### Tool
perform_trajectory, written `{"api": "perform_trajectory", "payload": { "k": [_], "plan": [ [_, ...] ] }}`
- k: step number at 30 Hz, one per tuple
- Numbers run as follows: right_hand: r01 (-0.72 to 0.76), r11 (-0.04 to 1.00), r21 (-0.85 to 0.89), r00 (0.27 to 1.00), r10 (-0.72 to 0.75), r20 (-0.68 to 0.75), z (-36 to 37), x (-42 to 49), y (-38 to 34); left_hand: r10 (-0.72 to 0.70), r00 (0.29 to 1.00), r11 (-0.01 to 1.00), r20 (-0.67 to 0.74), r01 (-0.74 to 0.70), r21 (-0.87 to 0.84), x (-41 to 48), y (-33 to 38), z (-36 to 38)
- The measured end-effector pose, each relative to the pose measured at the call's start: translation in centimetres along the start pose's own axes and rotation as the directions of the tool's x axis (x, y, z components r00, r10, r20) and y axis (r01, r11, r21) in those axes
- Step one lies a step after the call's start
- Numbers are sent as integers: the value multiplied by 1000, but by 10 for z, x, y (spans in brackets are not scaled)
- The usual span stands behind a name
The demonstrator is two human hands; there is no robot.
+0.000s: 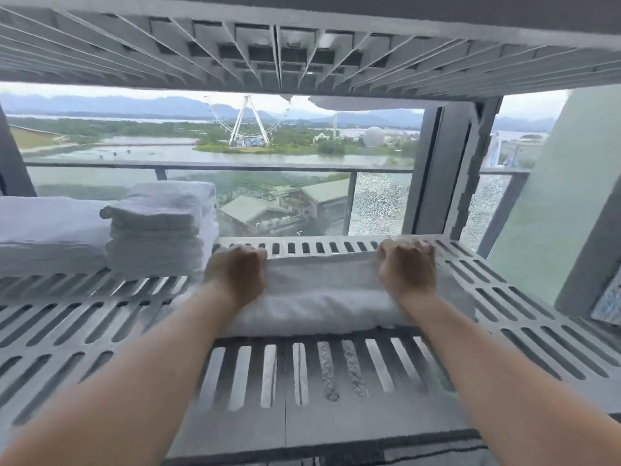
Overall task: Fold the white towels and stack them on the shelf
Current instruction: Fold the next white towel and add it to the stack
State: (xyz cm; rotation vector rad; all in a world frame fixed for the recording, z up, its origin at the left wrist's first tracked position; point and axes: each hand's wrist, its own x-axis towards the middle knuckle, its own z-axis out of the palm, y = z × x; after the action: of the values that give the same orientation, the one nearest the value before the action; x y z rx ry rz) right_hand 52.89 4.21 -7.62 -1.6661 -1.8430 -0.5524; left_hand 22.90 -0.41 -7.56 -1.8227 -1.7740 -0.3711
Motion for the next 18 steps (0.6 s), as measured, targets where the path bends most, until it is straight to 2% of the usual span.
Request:
{"api": "perform_trajectory", "payload": {
  "k": [4,6,11,14,18],
  "plan": [
    [41,998,47,960,-53,276,21,0,8,1,989,983,148,27,-184,-5,-2,20],
    [46,996,70,957,-64,284,20,3,10,-18,986,974,166,55,-221,-5,-3,19],
    [7,994,111,979,-29,200,13,18,12,-77,979,950,191,130,-285,2,-3,10],
    [-5,994,111,966,-24,256,15,20,11,-103,979,944,176,152,-293,2,0,9],
    [-6,995,98,940,-27,339,25,9,13,-90,957,952,277,165,-259,-2,4,13]
  ]
}}
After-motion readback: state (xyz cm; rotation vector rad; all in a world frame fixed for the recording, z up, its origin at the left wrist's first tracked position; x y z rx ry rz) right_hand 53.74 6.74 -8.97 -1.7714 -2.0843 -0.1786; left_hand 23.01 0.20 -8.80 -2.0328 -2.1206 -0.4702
